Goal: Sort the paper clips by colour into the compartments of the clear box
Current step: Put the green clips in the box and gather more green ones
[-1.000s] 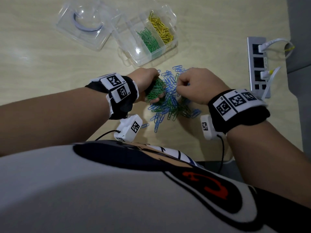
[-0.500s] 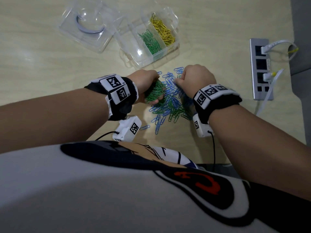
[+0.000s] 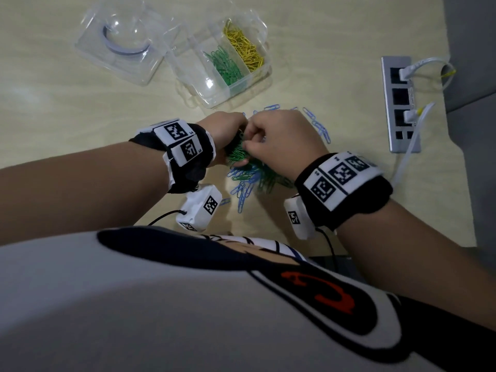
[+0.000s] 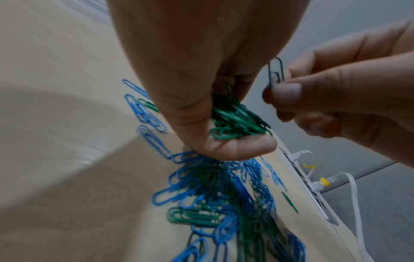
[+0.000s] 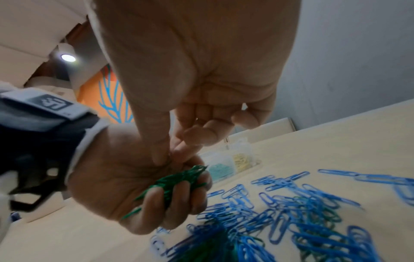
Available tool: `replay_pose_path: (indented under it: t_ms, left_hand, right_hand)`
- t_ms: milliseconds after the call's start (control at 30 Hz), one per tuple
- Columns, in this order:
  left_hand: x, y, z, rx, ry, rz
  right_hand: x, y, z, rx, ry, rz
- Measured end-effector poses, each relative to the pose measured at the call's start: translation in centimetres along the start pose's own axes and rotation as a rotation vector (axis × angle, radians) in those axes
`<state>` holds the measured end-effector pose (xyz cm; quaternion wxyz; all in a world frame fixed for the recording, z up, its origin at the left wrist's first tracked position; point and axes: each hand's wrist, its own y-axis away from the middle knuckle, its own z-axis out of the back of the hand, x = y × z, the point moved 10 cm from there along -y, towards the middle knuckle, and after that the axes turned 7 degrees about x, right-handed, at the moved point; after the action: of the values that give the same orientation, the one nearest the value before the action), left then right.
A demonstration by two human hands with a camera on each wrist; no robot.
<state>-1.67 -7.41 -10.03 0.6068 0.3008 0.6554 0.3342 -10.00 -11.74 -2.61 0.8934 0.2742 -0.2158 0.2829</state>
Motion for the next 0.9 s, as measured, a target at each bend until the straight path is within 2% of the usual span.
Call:
replay_pose_path:
  t_ms: [100, 200, 267, 333, 367, 433, 500, 600, 700, 900]
  left_hand:
    - [-0.2, -0.2, -0.2, -0.003, -0.051, -0.025]
    - [0.2, 0.0, -1.4, 0.103, 0.033, 0.019]
    - [0.5, 0.0, -1.7, 0.131, 0.032, 0.045]
    - [0.6, 0.0, -1.8, 0.142, 0.02, 0.054]
    - [0.7, 0.1, -1.8, 0.144, 0.016, 0.056]
    - [0.8, 0.1, -1.7, 0.145, 0.016, 0.062]
    - [0.8, 0.2, -1.7, 0.143, 0.02, 0.063]
    - [0.8, 0.3, -1.6, 0.14, 0.016, 0.062]
    - [0.8, 0.3, -1.6, 0.142, 0.016, 0.059]
    - [1.0, 0.1, -1.3, 0.147, 0.024, 0.066]
  right_hand:
    - [0.2, 0.4, 0.0, 0.002, 0.004, 0.035]
    - [-1.0, 0.9, 1.3, -0.044, -0.059, 0.02]
    - [-3.0, 1.1, 3.0, -0.154, -0.132, -0.039]
    - [-6.1, 1.1, 4.6, -0.264, -0.113, -0.167]
    - [-7.6, 1.0, 4.8, -0.259, -0.034, -0.244]
    - [-9.9, 0.8, 3.6, -0.122, 0.133, -0.387]
    - [-10.8, 0.7, 1.6, -0.007, 0.166, -0.443]
    - [-10.2, 0.2, -0.5, -0.001, 0.086, -0.415]
    - [-9.2, -0.5, -1.3, -0.007, 0.11, -0.343]
    - [-9.6, -0.4, 1.1, -0.098, 0.09, -0.32]
